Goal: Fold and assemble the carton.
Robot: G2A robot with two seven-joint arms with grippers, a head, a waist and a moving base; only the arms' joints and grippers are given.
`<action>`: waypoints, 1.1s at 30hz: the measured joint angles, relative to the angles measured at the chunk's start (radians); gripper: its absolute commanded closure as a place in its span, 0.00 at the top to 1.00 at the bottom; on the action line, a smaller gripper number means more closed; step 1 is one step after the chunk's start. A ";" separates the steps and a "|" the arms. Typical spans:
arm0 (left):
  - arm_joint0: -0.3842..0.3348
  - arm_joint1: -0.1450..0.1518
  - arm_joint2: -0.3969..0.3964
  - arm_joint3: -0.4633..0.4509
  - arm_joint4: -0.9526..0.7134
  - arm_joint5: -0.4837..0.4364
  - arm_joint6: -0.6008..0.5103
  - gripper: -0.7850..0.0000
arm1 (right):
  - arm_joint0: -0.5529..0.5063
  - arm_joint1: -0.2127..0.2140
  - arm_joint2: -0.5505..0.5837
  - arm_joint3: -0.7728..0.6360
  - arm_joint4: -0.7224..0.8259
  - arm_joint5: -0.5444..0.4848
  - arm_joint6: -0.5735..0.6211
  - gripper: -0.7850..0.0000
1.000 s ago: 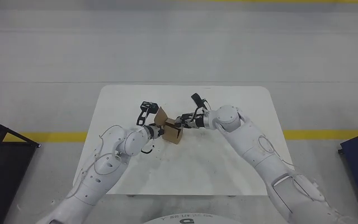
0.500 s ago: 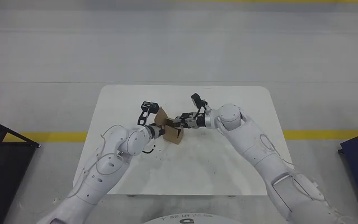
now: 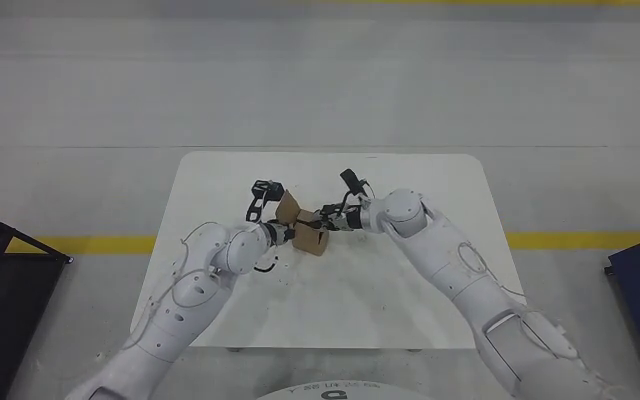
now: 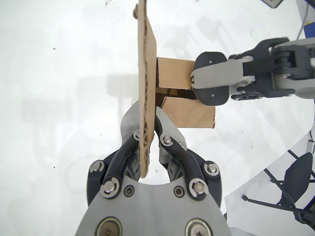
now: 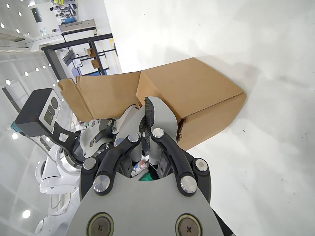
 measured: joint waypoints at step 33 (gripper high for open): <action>-0.005 0.044 -0.236 0.076 -0.436 -0.415 0.018 1.00 | -0.004 -0.002 -0.006 -0.006 -0.068 0.007 -0.033 0.00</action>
